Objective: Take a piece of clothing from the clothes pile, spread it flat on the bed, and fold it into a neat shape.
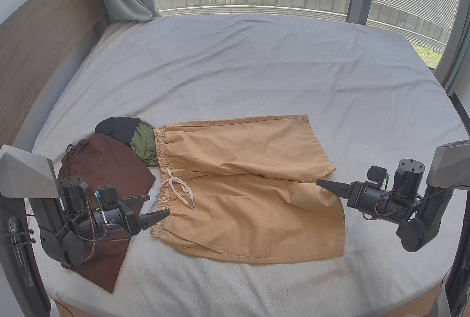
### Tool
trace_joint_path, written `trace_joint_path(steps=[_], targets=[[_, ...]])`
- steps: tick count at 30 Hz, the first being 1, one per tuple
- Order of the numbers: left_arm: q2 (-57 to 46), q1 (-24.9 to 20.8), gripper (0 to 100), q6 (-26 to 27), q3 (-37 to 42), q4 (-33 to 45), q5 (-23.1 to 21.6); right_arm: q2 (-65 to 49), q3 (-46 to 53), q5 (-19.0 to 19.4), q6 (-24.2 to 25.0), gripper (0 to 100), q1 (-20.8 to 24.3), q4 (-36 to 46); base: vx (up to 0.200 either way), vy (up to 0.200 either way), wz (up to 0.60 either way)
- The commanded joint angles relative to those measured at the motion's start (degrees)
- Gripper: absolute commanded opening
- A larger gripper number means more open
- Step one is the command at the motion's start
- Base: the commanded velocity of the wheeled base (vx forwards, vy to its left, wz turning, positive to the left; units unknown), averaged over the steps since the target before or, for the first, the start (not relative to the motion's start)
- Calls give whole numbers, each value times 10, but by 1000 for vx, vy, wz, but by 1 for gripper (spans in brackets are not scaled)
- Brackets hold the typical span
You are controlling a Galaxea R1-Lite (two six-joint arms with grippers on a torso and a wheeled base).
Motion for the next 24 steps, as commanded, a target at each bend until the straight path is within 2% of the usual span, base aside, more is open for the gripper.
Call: trace_joint_path(steps=[1,5,20,24], targets=[[11,5,100,-14,4,0,-3,-16,17,0,-18,100,20,0,0,0,0],[23,7,100,-38,4,0,-3,-18,18,-1,-36,100,24,0,0,0,0],[72,18,100,-34,6,0,-5,-14,27,-2,-39,100,31,0,0,0,0],[94,20,100,-31,7,0,-4,-11,29,-2,-60,100,30,0,0,0,0]])
